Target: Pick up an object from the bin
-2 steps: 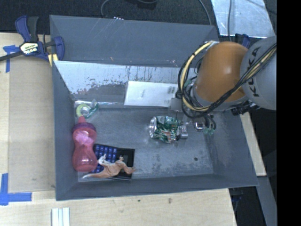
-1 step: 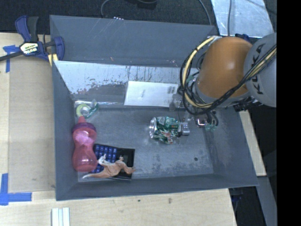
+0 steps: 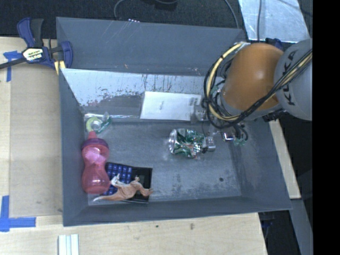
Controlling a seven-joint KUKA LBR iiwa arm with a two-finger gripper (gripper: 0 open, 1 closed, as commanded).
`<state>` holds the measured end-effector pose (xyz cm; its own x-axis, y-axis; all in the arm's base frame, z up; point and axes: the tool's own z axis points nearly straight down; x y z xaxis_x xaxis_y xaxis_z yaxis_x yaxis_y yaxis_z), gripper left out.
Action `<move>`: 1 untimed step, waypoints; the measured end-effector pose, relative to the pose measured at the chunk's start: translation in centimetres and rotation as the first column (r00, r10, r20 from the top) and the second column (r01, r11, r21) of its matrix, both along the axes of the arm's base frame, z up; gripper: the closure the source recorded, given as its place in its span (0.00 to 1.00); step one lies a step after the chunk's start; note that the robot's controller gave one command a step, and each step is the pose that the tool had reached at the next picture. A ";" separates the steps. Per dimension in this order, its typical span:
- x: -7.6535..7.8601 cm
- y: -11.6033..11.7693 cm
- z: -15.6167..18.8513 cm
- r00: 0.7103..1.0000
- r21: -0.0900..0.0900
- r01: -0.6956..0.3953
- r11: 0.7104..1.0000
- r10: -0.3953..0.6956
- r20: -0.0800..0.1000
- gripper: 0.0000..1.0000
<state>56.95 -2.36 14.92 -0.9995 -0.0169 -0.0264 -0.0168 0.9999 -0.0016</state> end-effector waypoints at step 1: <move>-0.3 0.8 -5.8 0.998 -0.001 -0.059 0.998 0.059 -0.014 0.00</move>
Offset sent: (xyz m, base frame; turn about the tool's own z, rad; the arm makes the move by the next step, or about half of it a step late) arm -0.0009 0.0362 -0.0624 -0.0145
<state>56.68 -1.60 9.15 -0.9971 -0.0756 -0.0125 -0.0756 0.9971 -0.0019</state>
